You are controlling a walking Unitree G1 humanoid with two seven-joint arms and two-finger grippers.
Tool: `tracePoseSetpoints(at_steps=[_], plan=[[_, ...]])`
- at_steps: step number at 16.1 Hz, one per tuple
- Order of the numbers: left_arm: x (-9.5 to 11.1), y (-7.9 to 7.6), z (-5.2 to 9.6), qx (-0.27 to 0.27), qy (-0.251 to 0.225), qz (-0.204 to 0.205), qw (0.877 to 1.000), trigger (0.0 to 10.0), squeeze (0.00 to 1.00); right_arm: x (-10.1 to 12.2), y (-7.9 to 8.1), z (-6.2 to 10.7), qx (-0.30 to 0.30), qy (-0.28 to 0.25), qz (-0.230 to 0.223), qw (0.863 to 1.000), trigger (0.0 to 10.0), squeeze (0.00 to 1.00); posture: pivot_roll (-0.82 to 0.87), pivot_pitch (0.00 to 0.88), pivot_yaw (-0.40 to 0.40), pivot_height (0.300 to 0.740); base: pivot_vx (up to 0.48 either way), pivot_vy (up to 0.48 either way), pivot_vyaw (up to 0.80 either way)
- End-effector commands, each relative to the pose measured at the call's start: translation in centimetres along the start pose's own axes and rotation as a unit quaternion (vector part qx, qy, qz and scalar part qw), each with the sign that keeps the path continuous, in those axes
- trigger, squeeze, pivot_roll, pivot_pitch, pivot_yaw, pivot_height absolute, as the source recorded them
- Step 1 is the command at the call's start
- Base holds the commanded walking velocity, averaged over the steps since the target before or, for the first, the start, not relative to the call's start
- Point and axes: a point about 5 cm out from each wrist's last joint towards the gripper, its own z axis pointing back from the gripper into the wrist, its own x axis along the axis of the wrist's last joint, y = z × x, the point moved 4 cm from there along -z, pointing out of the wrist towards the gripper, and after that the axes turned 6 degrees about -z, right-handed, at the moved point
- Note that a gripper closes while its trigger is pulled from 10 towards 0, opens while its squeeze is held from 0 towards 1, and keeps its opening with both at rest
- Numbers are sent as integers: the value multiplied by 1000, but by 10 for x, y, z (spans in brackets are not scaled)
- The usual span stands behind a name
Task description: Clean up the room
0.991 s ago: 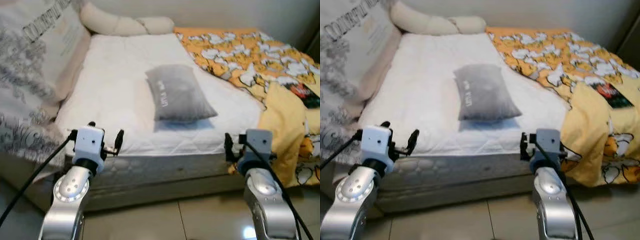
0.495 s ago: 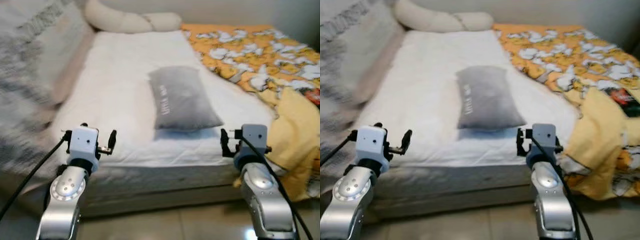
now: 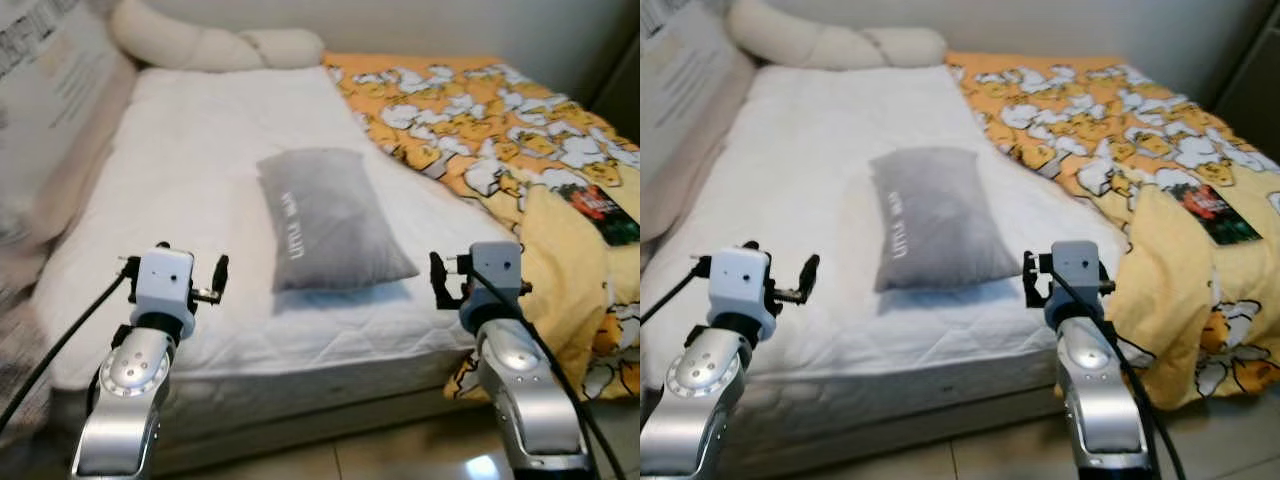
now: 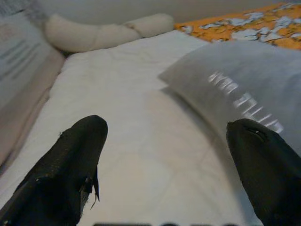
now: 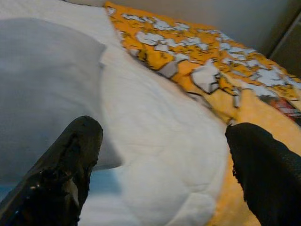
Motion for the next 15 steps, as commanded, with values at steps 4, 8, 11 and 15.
tracePoseSetpoints(at_steps=[4,8,11,15], plan=[[5,-7,-2,-11,-8,2,1000,10000,0,-3,-12,2,-23,6,1,1000,10000,0,45,0,-23,740,346,0,400],[5,-8,-4,-14,-8,0,1000,10000,0,-4,-12,1,-17,6,11,1000,10000,0,42,0,-16,740,347,0,0],[6,-8,-4,-16,-9,0,1000,10000,0,-2,-10,1,-16,2,21,1000,10000,0,43,0,-15,740,351,0,475],[6,-9,-4,-19,-9,-2,1000,10000,0,-4,-15,1,-31,9,7,999,10000,0,42,0,-13,740,349,0,200]])
